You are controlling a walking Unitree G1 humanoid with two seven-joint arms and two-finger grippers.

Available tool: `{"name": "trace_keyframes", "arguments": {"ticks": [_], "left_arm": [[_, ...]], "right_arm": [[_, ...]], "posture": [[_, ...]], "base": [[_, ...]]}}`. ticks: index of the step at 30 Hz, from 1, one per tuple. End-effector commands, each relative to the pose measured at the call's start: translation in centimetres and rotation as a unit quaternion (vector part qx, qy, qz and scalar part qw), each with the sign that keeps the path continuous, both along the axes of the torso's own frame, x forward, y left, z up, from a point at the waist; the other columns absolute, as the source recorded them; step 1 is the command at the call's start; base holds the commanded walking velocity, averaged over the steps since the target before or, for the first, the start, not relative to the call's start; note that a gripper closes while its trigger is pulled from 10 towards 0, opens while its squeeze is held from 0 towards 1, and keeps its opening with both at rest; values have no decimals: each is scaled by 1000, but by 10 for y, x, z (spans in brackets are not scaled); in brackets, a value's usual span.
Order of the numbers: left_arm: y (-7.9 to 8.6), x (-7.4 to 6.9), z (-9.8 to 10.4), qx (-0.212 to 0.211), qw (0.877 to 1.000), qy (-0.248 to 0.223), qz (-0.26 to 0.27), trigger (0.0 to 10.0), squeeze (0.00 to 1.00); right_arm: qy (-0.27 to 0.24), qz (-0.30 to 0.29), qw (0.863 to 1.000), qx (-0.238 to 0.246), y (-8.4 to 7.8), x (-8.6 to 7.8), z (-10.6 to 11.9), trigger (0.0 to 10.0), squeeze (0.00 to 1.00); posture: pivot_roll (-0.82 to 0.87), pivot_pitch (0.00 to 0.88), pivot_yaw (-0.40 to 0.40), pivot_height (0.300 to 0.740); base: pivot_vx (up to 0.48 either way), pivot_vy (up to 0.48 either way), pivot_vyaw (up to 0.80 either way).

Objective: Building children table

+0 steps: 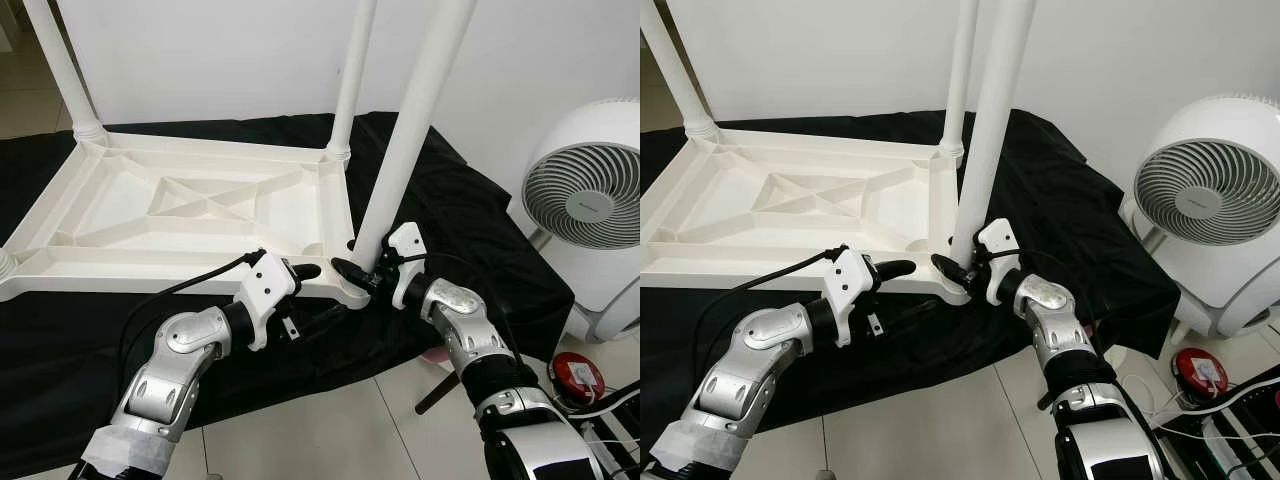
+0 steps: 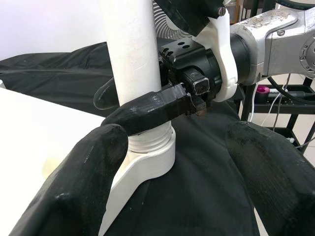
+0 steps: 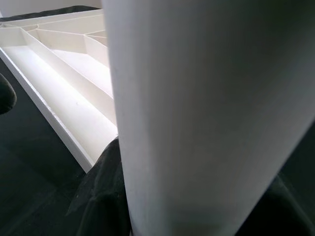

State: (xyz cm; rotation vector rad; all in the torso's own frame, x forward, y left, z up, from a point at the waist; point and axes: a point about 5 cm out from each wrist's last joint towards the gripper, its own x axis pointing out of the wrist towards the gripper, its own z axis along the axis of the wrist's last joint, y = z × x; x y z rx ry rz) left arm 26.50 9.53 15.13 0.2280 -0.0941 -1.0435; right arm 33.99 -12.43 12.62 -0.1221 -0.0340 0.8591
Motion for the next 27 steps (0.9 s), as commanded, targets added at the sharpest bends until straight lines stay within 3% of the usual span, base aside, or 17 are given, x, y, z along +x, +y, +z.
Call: {"name": "trace_keyframes", "arguments": {"ticks": [1,3,4,7,12,16,17,27], "left_arm": [[2,2,3,-7,1000,-6,28,10000,0],[2,2,3,-7,1000,-6,28,10000,0],[2,2,3,-7,1000,-6,28,10000,0],[1,3,3,-6,1000,-7,25,10000,0],[1,3,3,-6,1000,-7,25,10000,0],[0,3,4,-6,1000,-6,24,10000,0],[1,3,3,-6,1000,-6,25,10000,0],[2,3,4,-9,999,-8,33,10000,0]], "right_arm": [[-5,-11,1000,-5,1,1,-1,3569,0],[-5,-11,1000,-5,1,1,-1,3569,0],[-6,-29,1000,-3,0,2,-1,10000,0],[-6,-80,997,3,-2,4,0,10000,0],[-7,-94,996,6,-2,4,0,10000,0],[-1,-137,990,25,2,2,0,10000,0],[-1,-189,981,45,16,-7,-1,10000,0],[-8,-279,958,69,39,-13,0,10000,0]], "posture": [[26,0,-74,740],[26,0,-74,740],[26,0,-74,740],[13,0,-66,740],[13,0,-66,740],[10,0,-65,740],[20,0,-76,740],[33,0,-91,740]], "base": [[0,0,0],[0,0,0],[0,0,0],[0,0,0],[0,0,0],[0,0,0],[0,0,0],[0,0,0]]}}
